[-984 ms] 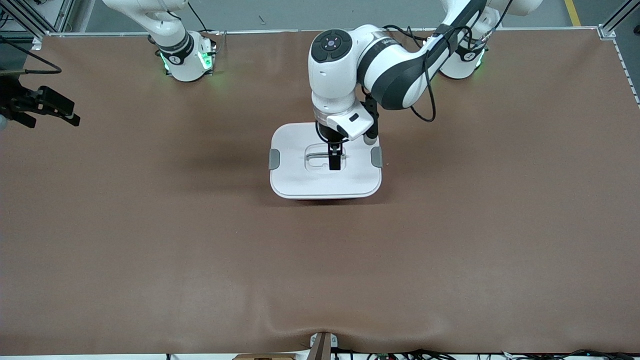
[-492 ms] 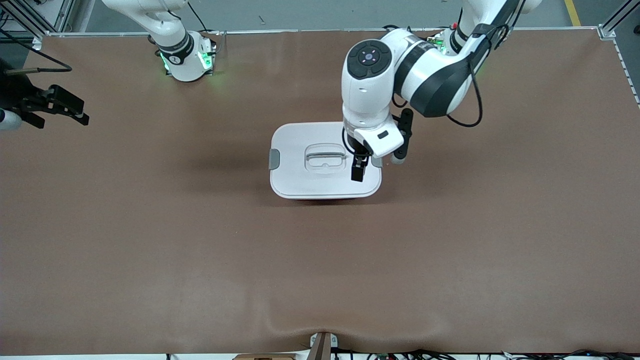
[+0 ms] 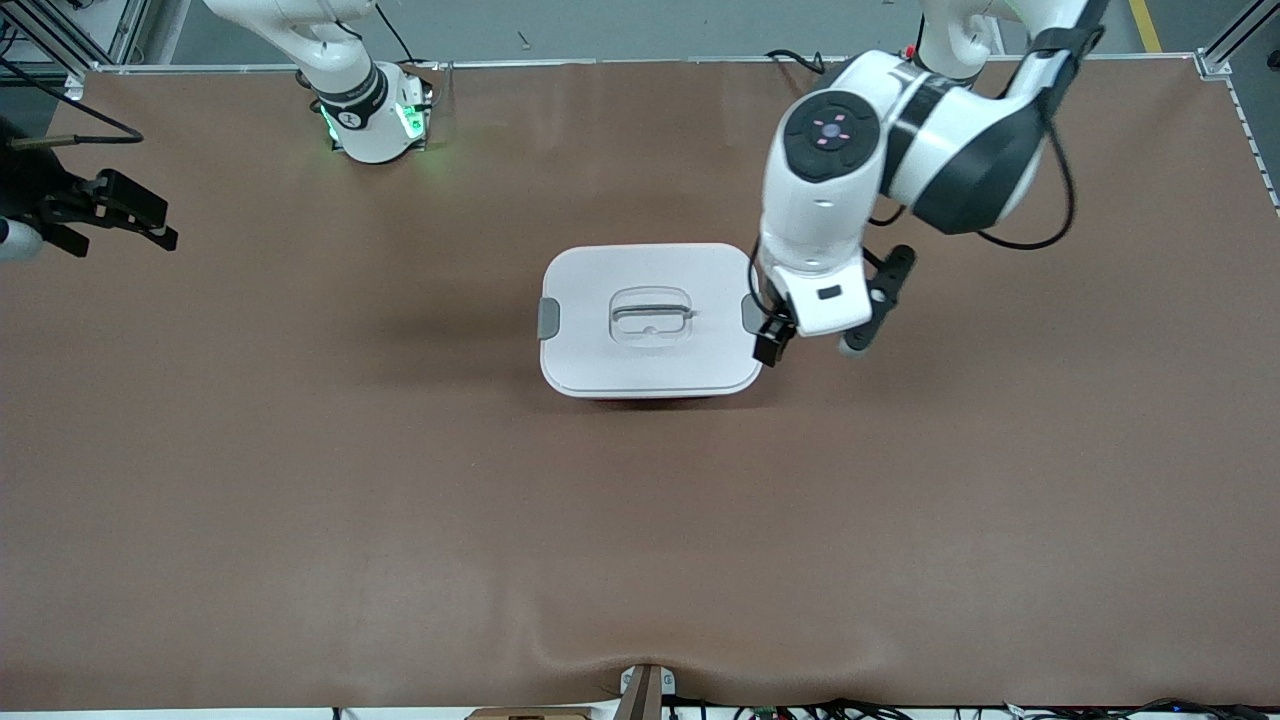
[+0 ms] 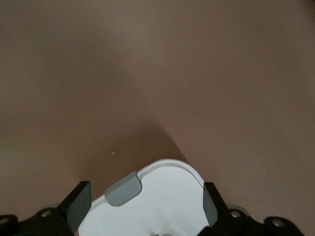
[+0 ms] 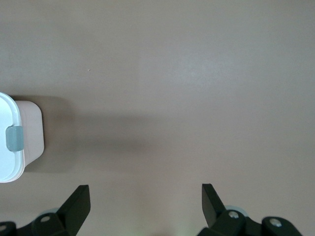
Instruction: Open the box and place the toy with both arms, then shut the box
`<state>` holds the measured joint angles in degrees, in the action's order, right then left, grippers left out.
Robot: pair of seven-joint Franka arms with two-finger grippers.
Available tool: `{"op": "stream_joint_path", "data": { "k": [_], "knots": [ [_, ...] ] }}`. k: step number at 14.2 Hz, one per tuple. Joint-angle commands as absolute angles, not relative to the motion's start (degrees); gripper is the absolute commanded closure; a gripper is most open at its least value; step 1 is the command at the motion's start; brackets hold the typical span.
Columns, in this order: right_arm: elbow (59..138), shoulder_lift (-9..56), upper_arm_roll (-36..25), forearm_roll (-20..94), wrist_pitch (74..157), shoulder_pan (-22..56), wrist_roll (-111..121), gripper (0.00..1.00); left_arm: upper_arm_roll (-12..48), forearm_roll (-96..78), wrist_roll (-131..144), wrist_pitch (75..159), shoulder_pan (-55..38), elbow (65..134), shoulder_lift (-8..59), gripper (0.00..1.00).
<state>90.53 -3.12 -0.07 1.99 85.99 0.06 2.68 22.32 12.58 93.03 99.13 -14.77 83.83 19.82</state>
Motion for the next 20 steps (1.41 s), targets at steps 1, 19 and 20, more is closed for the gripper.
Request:
{"op": "stream_joint_path", "data": {
  "k": [1,19,20],
  "knots": [
    [89.6,-3.0,-0.3,1.3,85.6,0.4,2.4,0.0,22.7,11.4,85.0,97.6,-11.3,84.1,17.4,0.0],
    [89.7,-3.3,-0.5,1.1,83.6,0.0,-6.4,0.0,22.8,9.0,51.1,89.0,3.9,84.4,11.7,0.0],
    [89.7,-3.3,-0.5,1.1,83.6,0.0,-6.4,0.0,22.8,9.0,51.1,89.0,4.0,84.1,11.7,0.0]
  ]
}}
